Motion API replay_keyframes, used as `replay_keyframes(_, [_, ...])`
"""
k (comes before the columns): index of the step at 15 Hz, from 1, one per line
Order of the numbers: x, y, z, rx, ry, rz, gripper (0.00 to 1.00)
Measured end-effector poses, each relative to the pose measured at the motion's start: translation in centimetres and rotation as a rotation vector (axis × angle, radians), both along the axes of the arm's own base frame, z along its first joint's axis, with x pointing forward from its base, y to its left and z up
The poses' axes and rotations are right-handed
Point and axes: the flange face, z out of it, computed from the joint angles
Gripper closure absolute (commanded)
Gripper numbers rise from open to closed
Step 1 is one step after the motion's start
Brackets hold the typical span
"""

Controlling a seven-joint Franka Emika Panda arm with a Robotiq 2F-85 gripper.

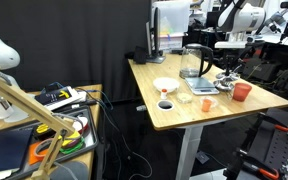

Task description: Pick up the lid from the table and put it on the frying pan

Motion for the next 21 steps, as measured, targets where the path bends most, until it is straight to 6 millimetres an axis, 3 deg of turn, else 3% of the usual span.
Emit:
replay_keyframes(3, [0.0,-1.5,-1.6,0.012,0.021,-0.038,0.99])
replay_keyframes(6, [0.9,-2.4,-1.5,0.024,0.021,-0.054,0.99])
replay_keyframes(9, [1.6,-2.5,-1.6,0.042,0.032,-0.056,0.99])
replay_keyframes(16, [1.1,-2.7,-4.4,0.114,0.093,-0.098,0.99])
replay_keyframes(21, [1.7,-3.1,-4.3,0.149,0.086,-0.128,0.99])
